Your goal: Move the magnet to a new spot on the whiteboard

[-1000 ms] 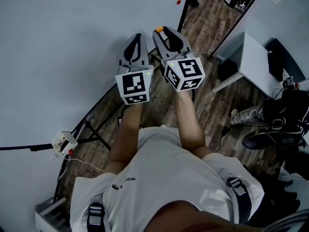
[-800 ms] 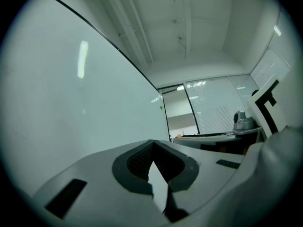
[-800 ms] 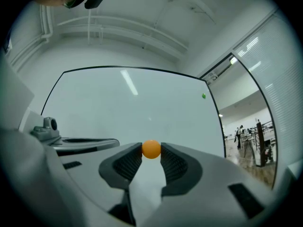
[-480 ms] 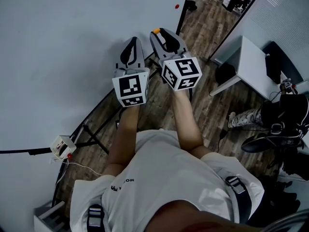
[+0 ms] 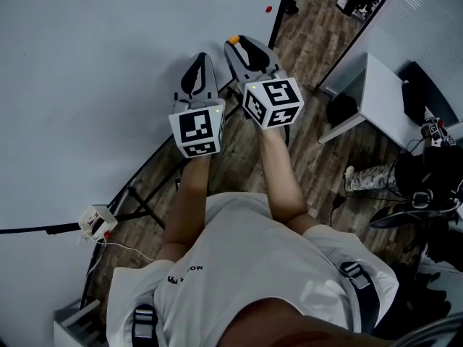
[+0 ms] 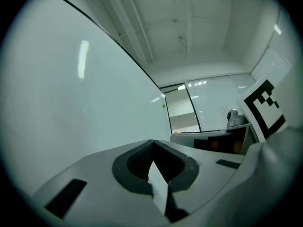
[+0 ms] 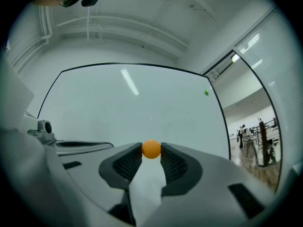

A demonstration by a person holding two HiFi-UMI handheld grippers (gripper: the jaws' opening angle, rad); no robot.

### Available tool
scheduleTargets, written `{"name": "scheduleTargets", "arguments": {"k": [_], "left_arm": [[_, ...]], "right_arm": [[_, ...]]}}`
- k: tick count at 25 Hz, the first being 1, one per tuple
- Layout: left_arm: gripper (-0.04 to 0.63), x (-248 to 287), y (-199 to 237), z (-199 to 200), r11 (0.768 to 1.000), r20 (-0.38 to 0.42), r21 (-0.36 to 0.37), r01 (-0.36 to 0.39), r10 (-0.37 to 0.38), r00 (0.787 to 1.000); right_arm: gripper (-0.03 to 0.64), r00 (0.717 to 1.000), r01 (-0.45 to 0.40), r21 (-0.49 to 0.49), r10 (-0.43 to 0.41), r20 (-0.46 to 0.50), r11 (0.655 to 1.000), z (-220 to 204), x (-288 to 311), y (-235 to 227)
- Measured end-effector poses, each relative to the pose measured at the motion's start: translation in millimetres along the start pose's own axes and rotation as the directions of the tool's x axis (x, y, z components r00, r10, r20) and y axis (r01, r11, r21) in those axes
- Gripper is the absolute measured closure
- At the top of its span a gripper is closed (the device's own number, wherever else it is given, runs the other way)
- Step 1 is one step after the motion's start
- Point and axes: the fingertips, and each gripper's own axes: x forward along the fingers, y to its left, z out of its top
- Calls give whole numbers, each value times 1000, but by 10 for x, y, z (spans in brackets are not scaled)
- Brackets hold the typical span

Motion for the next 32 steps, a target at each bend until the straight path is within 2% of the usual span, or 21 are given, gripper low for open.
{"name": "scheduleTargets", "arguments": {"k": [21, 32], "left_arm": [[592, 175, 124, -83, 999, -12, 10, -45, 45, 999], [592, 159, 191, -95, 998, -15, 19, -62, 63, 998]], "right_arm": [[486, 998, -53, 5, 53, -34, 999, -116, 487, -186], [486, 998, -43, 28, 44, -39, 999, -139, 658, -279]]}}
